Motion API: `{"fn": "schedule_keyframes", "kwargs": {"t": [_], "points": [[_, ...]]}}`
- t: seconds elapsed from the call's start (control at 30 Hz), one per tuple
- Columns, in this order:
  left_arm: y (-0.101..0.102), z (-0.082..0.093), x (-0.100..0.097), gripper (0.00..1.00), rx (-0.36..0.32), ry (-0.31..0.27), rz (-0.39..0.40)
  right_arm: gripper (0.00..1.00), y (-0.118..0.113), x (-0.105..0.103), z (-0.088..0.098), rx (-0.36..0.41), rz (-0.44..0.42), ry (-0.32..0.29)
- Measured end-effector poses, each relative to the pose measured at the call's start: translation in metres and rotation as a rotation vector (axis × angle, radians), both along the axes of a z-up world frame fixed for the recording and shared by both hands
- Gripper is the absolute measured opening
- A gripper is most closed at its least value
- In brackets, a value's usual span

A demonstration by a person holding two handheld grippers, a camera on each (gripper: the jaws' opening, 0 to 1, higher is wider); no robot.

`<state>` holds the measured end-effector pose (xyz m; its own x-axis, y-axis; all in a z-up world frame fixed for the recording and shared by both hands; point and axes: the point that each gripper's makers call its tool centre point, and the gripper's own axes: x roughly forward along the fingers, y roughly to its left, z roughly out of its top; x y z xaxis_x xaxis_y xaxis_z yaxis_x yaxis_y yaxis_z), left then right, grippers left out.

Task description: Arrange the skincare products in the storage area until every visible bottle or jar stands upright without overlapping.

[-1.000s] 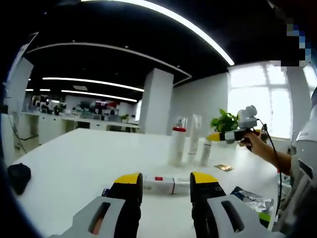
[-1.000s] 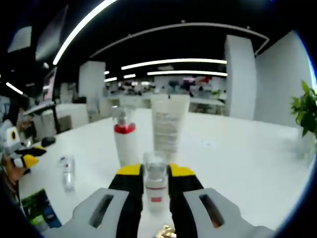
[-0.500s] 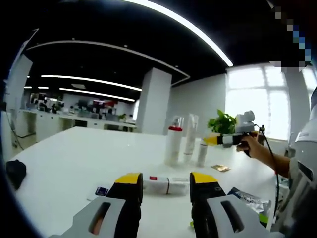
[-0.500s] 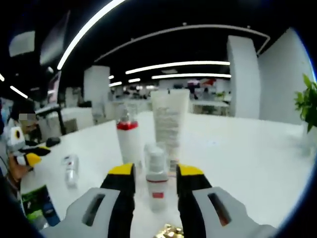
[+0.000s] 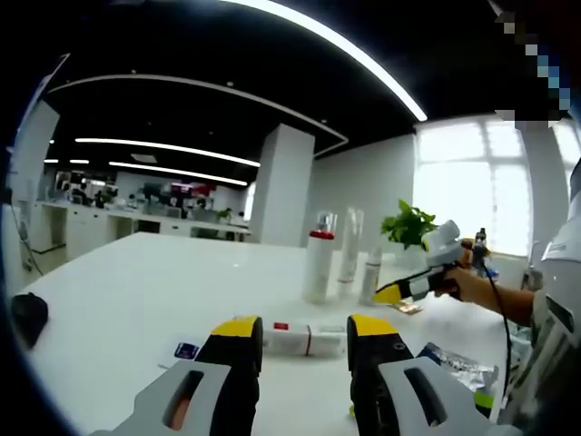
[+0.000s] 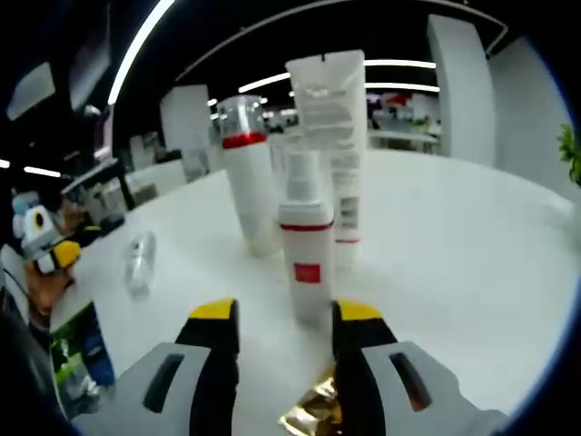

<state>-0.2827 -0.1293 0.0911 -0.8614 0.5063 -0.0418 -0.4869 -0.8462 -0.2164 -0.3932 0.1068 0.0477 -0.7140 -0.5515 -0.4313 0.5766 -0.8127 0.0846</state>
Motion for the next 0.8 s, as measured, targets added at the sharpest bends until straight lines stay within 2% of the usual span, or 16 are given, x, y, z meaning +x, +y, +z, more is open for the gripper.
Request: {"fn": "schedule_keyframes", "kwargs": {"t": [0.3, 0.47, 0.63, 0.8], "points": [[-0.001, 0.0, 0.0, 0.38, -0.003, 0.002, -0.001, 0.38, 0.001, 0.011, -0.001, -0.003, 0.001, -0.026], [0.001, 0.003, 0.0, 0.39, -0.012, 0.018, -0.015, 0.37, -0.001, 0.026, 0.004, 0.0, 0.009, -0.008], [0.004, 0.011, -0.003, 0.4, -0.042, 0.03, -0.082, 0.37, -0.012, 0.041, 0.012, -0.018, 0.046, 0.02], [0.011, 0.016, -0.004, 0.41, -0.152, 0.034, -0.212, 0.34, -0.035, 0.063, 0.019, -0.052, 0.145, 0.047]]}}
